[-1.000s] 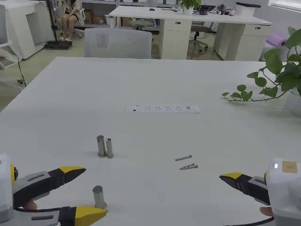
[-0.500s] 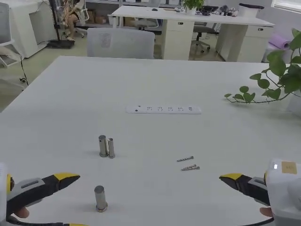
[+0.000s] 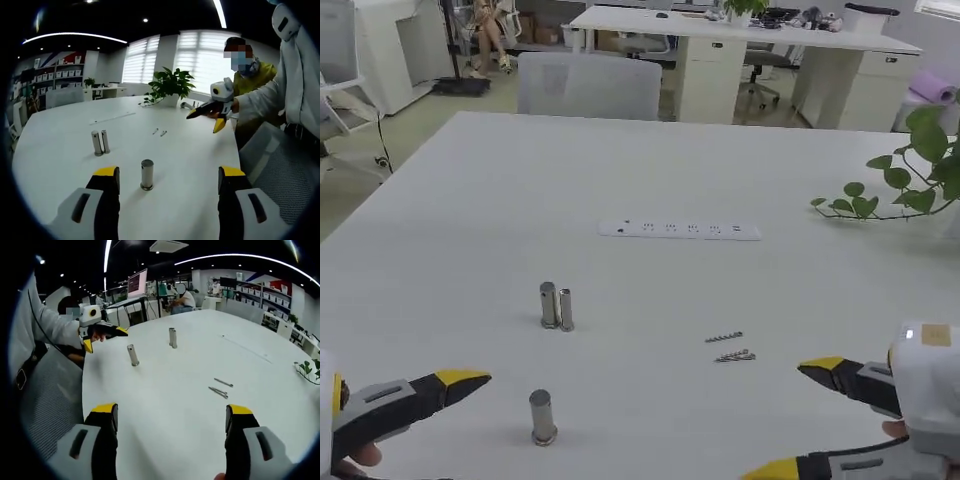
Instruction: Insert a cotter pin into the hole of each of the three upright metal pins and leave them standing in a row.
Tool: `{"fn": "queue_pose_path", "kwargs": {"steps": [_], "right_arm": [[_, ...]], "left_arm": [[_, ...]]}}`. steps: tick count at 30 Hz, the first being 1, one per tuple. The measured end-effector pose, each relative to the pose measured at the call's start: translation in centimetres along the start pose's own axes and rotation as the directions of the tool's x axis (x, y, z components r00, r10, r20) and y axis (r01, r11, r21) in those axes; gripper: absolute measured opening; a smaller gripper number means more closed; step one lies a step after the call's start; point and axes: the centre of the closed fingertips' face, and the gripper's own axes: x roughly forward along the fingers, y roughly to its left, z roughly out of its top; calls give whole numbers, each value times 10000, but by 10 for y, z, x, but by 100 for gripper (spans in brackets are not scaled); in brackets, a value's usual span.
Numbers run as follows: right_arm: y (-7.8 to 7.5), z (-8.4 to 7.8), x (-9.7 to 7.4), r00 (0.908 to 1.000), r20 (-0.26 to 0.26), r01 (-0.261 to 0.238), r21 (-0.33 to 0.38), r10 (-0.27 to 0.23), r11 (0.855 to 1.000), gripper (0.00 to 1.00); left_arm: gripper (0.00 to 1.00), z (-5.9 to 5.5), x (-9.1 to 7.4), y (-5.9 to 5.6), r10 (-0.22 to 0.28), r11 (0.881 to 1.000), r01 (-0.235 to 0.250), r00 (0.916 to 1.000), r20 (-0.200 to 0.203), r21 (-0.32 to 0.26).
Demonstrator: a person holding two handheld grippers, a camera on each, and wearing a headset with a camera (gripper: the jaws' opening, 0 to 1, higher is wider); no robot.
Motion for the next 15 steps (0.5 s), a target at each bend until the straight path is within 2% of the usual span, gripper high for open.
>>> {"fn": "queue_pose_path", "kwargs": {"steps": [1,6,10,15], "right_arm": [[-7,-2,1,9998,-212,8,-129,-10,9999,89],[-31,-2,8,9980,-629,-44,-497,13,9988,80],[-50,4,16,9961,-883,-117,-828,44,9965,72],[-65,7,28,9913,-1294,-379,-1226,219,9917,60]], "left_arm": [[81,0,0,0,11,10000,-11,10000,-16,3],[81,-1,-1,1,-3,10000,3,10000,-41,28],[81,-1,-2,1,8,10000,-8,10000,-29,8],[80,-3,-3,3,43,10000,-44,10000,-64,-35]]}}
